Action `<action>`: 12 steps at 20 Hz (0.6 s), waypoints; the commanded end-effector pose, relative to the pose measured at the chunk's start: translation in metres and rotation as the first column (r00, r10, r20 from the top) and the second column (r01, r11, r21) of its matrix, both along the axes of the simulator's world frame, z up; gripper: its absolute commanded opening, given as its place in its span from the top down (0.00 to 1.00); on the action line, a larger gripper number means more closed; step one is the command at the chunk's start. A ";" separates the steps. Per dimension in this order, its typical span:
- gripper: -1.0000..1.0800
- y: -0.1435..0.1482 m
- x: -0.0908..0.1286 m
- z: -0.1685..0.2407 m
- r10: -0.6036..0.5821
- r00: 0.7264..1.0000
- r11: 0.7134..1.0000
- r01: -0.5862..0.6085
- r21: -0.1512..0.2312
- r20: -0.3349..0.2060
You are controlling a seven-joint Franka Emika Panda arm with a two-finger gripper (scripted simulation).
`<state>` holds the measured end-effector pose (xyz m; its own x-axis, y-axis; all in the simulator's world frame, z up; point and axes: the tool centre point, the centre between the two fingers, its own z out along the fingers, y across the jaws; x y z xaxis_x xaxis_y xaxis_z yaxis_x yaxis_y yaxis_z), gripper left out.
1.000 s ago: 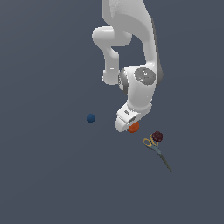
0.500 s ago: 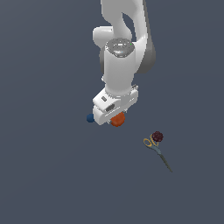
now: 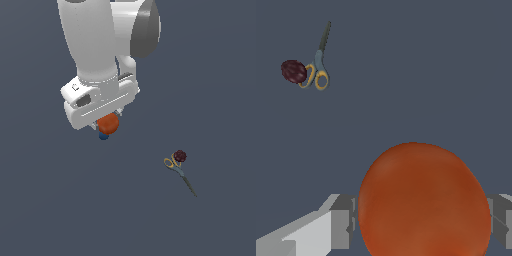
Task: Pick up a designated object from a clutter of objects.
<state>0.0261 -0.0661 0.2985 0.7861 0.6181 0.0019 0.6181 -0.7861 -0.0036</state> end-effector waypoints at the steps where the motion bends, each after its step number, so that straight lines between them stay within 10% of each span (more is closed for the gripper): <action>1: 1.00 -0.021 0.005 0.024 0.001 1.000 1.000 -0.001 0.000 0.001; 12: 1.00 -0.092 0.024 0.099 0.000 1.000 1.000 0.000 -0.003 0.001</action>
<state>0.0474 -0.1494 0.3874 0.7865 0.6176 0.0000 0.6176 -0.7865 -0.0020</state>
